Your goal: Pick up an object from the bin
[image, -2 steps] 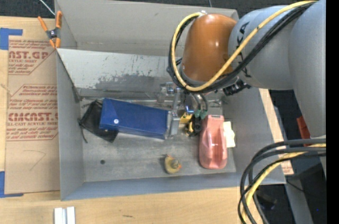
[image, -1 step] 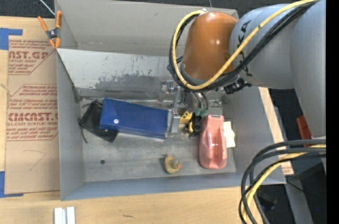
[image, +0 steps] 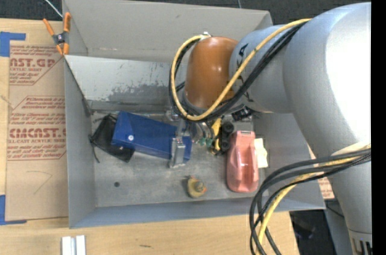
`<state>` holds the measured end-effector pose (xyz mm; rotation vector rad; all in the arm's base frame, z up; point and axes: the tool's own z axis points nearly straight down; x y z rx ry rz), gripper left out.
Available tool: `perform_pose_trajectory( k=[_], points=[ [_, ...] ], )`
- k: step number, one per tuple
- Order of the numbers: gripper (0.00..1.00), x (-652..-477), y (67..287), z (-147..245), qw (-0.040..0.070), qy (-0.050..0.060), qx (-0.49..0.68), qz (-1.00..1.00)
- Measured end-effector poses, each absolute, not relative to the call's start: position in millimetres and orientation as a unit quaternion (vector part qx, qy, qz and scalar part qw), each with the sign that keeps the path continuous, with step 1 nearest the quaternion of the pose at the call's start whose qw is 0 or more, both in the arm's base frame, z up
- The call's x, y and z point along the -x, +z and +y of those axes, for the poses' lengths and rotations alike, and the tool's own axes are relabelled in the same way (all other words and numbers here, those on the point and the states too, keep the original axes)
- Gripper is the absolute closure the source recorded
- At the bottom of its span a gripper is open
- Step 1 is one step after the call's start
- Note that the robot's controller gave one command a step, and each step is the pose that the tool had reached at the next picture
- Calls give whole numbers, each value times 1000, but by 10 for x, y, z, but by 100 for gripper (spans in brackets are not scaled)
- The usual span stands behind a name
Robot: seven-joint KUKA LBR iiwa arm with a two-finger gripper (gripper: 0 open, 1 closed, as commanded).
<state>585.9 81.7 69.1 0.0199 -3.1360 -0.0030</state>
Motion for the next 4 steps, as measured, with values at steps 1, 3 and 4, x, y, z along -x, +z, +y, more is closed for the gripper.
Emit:
perform_pose_trajectory(
  k=[1, 3, 4],
  points=[
    [0, -5742, 1411, 829, -3, -1, 11, -1000],
    [0, -5721, 702, 935, -4, -2, 76, -997],
    [100, -5869, 706, 835, 2, -2, -7, -1000]
  ],
)
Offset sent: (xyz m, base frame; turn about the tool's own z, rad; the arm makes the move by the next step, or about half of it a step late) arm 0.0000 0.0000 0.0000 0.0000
